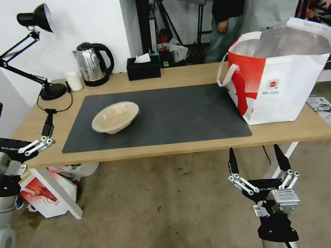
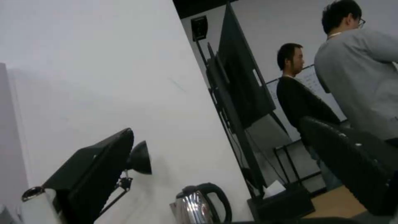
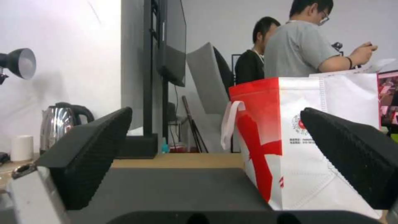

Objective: Pick up the trash from the table and place it into the takeout bag.

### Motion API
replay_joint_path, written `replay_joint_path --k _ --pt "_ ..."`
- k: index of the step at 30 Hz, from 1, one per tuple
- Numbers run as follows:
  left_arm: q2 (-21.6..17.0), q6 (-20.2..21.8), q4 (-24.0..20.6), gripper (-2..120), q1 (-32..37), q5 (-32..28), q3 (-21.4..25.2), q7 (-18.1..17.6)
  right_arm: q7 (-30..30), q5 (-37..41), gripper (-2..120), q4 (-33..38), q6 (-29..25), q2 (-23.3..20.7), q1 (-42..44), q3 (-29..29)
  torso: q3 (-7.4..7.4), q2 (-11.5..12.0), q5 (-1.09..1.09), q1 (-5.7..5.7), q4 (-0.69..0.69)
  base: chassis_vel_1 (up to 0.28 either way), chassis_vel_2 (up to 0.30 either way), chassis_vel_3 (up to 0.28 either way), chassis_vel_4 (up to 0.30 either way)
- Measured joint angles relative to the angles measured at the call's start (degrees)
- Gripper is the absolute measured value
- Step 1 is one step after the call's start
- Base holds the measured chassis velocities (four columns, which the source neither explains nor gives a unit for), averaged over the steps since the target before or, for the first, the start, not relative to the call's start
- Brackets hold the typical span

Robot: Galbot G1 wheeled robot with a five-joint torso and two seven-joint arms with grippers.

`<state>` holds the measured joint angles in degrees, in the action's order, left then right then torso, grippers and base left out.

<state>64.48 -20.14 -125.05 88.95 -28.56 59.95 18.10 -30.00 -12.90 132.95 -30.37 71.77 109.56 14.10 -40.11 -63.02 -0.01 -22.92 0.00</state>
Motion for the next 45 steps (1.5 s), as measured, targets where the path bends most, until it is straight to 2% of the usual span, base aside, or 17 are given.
replay_joint_path --k 18,27,33,45 --pt "-5.7 1.3 4.1 100 -1.3 -3.8 -2.0 3.4 0.0 0.0 100 0.0 0.0 0.0 0.0 0.0 0.0 0.0 0.01 0.0 0.0 0.0 0.0 0.0 0.0" --pt "-11.0 1.2 7.9 100 -3.3 -4.0 -4.3 5.4 0.0 0.0 100 0.0 0.0 0.0 0.0 0.0 0.0 0.0 0.0 0.0 -0.01 0.0 0.0 0.0 0.0" --pt "-11.4 1.4 9.7 100 -5.4 -4.5 -6.7 5.5 0.0 0.0 100 0.0 0.0 0.0 0.0 0.0 0.0 0.0 0.0 0.0 -0.01 0.0 0.0 0.0 0.0" --pt "-9.8 3.0 11.5 100 -9.1 -4.7 -10.7 5.6 0.0 0.0 100 0.0 0.0 0.0 0.0 0.0 0.0 0.0 0.01 0.0 0.0 0.0 0.0 0.0 0.0"
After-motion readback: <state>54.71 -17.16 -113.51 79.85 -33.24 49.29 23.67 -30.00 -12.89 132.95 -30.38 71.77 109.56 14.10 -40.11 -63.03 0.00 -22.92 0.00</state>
